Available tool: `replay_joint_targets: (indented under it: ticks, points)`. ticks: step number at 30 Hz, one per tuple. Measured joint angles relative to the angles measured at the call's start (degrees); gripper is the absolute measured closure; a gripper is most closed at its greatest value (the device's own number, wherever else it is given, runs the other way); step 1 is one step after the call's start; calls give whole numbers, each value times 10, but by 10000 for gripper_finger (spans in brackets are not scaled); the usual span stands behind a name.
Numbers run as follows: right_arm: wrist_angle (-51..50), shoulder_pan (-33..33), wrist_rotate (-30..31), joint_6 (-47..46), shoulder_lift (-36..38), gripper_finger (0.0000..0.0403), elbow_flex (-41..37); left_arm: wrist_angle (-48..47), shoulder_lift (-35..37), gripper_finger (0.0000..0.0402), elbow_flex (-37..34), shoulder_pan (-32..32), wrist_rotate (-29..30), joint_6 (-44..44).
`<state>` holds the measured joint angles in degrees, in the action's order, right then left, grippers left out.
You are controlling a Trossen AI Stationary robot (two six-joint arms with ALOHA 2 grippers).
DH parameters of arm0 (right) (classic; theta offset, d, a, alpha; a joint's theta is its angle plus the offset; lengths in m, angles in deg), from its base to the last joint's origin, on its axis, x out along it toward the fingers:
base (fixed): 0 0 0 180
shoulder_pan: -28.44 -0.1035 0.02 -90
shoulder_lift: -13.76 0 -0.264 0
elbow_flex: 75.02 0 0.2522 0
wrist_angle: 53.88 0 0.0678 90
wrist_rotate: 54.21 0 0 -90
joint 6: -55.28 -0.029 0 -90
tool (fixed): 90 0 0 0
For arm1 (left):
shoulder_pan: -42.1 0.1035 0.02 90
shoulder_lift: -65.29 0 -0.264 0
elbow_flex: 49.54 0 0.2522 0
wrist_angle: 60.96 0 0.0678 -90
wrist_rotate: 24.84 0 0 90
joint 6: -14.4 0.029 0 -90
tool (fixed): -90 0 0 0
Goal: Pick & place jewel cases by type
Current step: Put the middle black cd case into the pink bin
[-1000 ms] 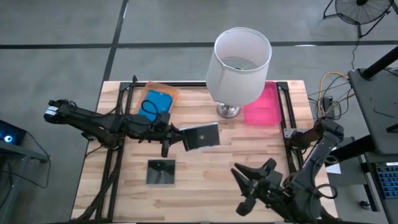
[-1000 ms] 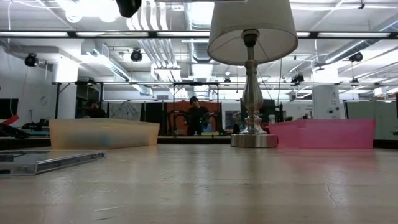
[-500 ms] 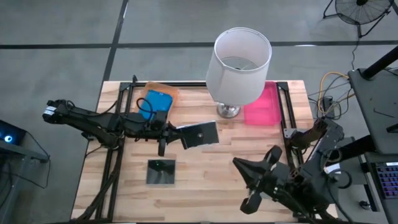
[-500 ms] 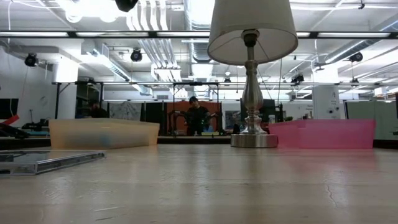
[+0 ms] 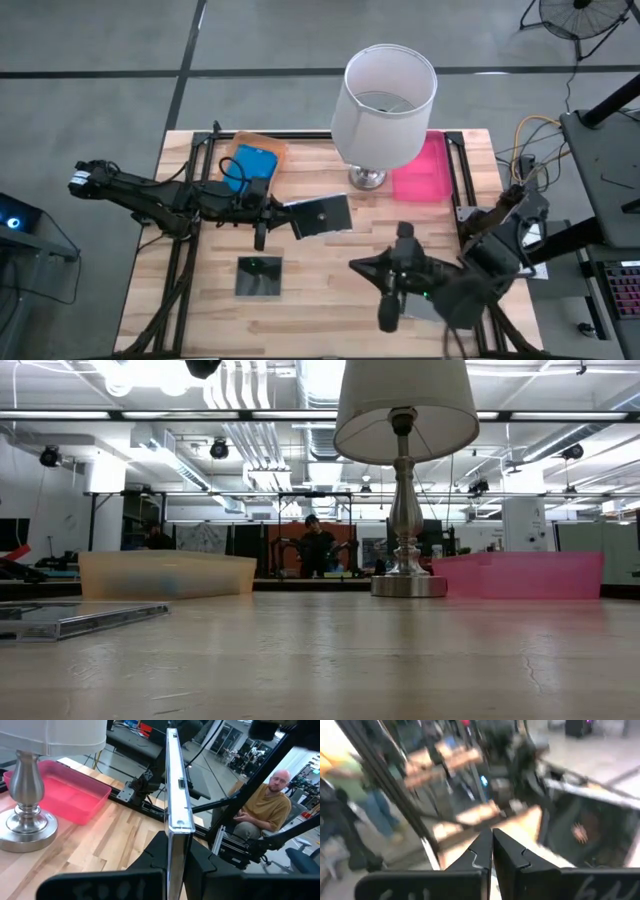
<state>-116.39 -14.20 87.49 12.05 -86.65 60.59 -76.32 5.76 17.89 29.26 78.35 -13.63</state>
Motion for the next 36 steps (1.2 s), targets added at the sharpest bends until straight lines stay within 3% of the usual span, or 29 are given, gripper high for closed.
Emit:
replay_joint_targets:
  ticks: [11,17,21,26,29,36]
  points:
    - [-323,-22,-152,-261,0,394,-8,-4,0,400,0,0,0,2]
    - [-416,-42,-204,-342,-3,394,-47,-10,0,400,0,0,0,7]
    - [-412,-42,-213,-329,3,394,-90,-11,0,400,0,0,0,9]
    - [-413,-19,-284,-349,38,394,-168,-11,-1,400,0,0,0,10]
    - [-414,-14,-288,-361,50,394,-204,-11,-1,400,0,0,0,11]
    - [-413,15,-293,-253,75,394,-260,-11,-1,396,0,0,0,15]
